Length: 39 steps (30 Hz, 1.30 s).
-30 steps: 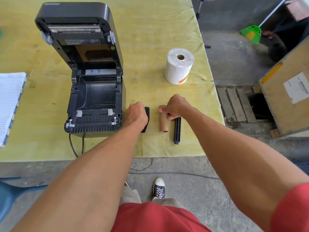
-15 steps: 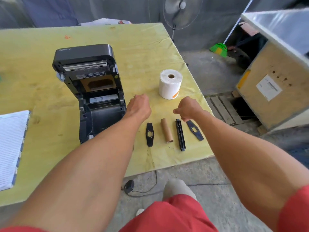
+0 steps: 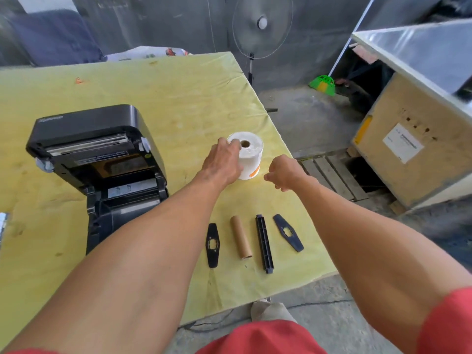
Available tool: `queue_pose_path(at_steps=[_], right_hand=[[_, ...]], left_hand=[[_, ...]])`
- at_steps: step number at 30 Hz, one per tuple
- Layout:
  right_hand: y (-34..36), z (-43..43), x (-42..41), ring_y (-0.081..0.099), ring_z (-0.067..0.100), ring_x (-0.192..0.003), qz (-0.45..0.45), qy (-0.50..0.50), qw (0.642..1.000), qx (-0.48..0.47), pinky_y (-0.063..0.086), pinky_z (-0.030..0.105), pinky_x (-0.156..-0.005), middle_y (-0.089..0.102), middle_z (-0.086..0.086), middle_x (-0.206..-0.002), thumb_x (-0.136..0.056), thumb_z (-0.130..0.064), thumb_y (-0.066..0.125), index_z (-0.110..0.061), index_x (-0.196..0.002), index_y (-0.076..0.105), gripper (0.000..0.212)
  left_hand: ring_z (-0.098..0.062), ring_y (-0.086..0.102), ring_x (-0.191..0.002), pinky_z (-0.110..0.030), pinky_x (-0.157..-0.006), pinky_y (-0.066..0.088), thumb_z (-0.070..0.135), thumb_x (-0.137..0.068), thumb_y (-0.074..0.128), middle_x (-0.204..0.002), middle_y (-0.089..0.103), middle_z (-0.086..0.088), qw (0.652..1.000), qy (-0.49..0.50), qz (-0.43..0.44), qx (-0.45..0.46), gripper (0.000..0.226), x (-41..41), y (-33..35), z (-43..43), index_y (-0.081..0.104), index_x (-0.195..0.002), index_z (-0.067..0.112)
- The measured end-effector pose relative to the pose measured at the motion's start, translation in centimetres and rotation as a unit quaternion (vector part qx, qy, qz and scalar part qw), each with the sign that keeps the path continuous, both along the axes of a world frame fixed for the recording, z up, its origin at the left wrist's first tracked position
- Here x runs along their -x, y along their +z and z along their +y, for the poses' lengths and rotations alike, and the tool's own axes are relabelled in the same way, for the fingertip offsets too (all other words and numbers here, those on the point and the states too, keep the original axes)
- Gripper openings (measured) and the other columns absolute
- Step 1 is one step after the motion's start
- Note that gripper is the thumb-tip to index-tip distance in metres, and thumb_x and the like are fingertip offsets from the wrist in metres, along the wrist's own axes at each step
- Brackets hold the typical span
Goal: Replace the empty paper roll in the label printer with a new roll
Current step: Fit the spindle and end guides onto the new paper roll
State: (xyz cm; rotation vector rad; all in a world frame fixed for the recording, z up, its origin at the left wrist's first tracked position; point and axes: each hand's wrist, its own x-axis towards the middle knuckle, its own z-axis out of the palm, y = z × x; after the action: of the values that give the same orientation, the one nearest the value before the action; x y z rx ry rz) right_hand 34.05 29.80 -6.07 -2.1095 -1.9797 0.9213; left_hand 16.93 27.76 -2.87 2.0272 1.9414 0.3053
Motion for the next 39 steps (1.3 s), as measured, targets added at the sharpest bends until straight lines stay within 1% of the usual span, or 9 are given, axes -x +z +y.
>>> queue_pose_path(at_steps=[11, 17, 21, 24, 26, 27, 30, 33, 39], right_hand=[[-2.6, 7.0, -2.5, 0.074, 0.038, -0.086, 0.06, 0.062, 0.994, 0.066, 0.062, 0.047, -0.077, 0.073, 0.02, -0.085, -0.089, -0.01, 0.063, 0.002, -0.11, 0.065, 0.024], [-3.1, 8.4, -1.8, 0.069, 0.031, -0.073, 0.105, 0.067, 0.989, 0.075, 0.06, 0.041, -0.074, 0.065, 0.008, -0.07, -0.086, -0.009, 0.066, -0.01, -0.107, 0.066, 0.022], [-2.5, 8.9, -1.8, 0.066, 0.026, -0.07, 0.151, 0.041, 0.985, 0.075, 0.059, 0.037, -0.069, 0.068, 0.012, -0.08, -0.086, -0.01, 0.07, -0.006, -0.102, 0.067, 0.017], [-1.6, 9.0, -2.2, 0.065, 0.02, -0.075, 0.239, 0.012, 0.969, 0.065, 0.055, 0.033, -0.068, 0.069, 0.009, -0.086, -0.086, -0.016, 0.075, -0.009, -0.101, 0.069, 0.018], [-0.6, 8.9, -2.0, 0.065, 0.02, -0.079, 0.265, 0.012, 0.964, 0.039, 0.053, 0.03, -0.065, 0.07, 0.008, -0.09, -0.086, -0.016, 0.076, -0.01, -0.1, 0.073, 0.016], [0.0, 8.7, -1.8, 0.064, 0.019, -0.08, 0.264, 0.017, 0.964, 0.026, 0.052, 0.028, -0.062, 0.07, 0.008, -0.091, -0.086, -0.015, 0.075, -0.01, -0.099, 0.075, 0.014], [1.7, 8.1, -0.7, 0.06, 0.019, -0.079, 0.233, 0.044, 0.972, 0.011, 0.052, 0.031, -0.065, 0.072, 0.009, -0.091, -0.086, -0.015, 0.075, -0.012, -0.093, 0.077, 0.009], [3.0, 6.9, 0.5, 0.058, 0.018, -0.075, 0.204, 0.074, 0.976, -0.005, 0.05, 0.03, -0.064, 0.069, 0.001, -0.081, -0.086, -0.011, 0.072, -0.017, -0.082, 0.074, 0.007], [4.3, 2.8, 3.1, 0.057, 0.013, -0.074, 0.155, 0.115, 0.98, -0.048, 0.045, 0.021, -0.058, 0.067, -0.003, -0.078, -0.087, -0.004, 0.06, -0.014, -0.082, 0.073, 0.017]], left_hand=[[-0.035, 0.033, -0.131, -0.044, -0.107, 0.04, 0.046, -0.078, 0.078, -0.141, 0.034, -0.019, 0.996, 0.031, 0.061, 0.056, 0.081, -4.3, -1.8, 6.7, 0.042, -0.135, 0.0], [-0.034, 0.025, -0.14, -0.035, -0.111, 0.028, 0.049, -0.082, 0.073, -0.15, 0.025, -0.019, 0.997, 0.03, 0.031, 0.072, 0.058, -3.5, -2.5, 6.8, 0.066, -0.117, 0.003], [-0.034, 0.037, -0.133, -0.035, -0.099, 0.039, 0.044, -0.08, 0.076, -0.143, 0.035, -0.017, 0.995, 0.057, -0.024, 0.076, 0.042, -3.1, -1.8, 7.4, 0.065, -0.091, 0.004], [-0.039, 0.055, -0.101, -0.038, -0.077, 0.046, 0.043, -0.079, 0.079, -0.112, 0.054, -0.024, 0.984, 0.127, -0.104, 0.063, 0.051, -1.9, -1.4, 7.4, 0.056, -0.071, -0.001], [-0.036, 0.039, -0.068, -0.039, -0.052, 0.031, 0.044, -0.079, 0.079, -0.067, 0.042, -0.016, 0.969, 0.174, -0.171, 0.049, 0.064, -0.9, -1.3, 6.7, 0.034, -0.054, 0.006], [-0.029, 0.034, -0.065, -0.036, -0.049, 0.023, 0.046, -0.08, 0.077, -0.061, 0.034, -0.007, 0.958, 0.193, -0.205, 0.048, 0.064, -0.6, -1.5, 6.2, 0.031, -0.052, 0.011], [-0.03, 0.056, -0.08, -0.038, -0.063, 0.044, 0.057, -0.075, 0.074, -0.083, 0.062, -0.009, 0.904, 0.262, -0.33, 0.077, 0.051, -0.3, -1.8, 3.8, 0.065, -0.073, 0.007], [-0.038, 0.065, -0.107, -0.051, -0.093, 0.052, 0.062, -0.061, 0.068, -0.112, 0.07, -0.018, 0.848, 0.299, -0.431, 0.075, 0.055, 0.0, -2.6, 1.3, 0.069, -0.08, 0.011], [-0.04, 0.065, -0.107, -0.049, -0.092, 0.053, 0.059, -0.059, 0.072, -0.103, 0.069, -0.015, 0.774, 0.319, -0.546, 0.05, 0.048, 1.2, -3.7, -3.4, 0.067, -0.075, 0.014]])
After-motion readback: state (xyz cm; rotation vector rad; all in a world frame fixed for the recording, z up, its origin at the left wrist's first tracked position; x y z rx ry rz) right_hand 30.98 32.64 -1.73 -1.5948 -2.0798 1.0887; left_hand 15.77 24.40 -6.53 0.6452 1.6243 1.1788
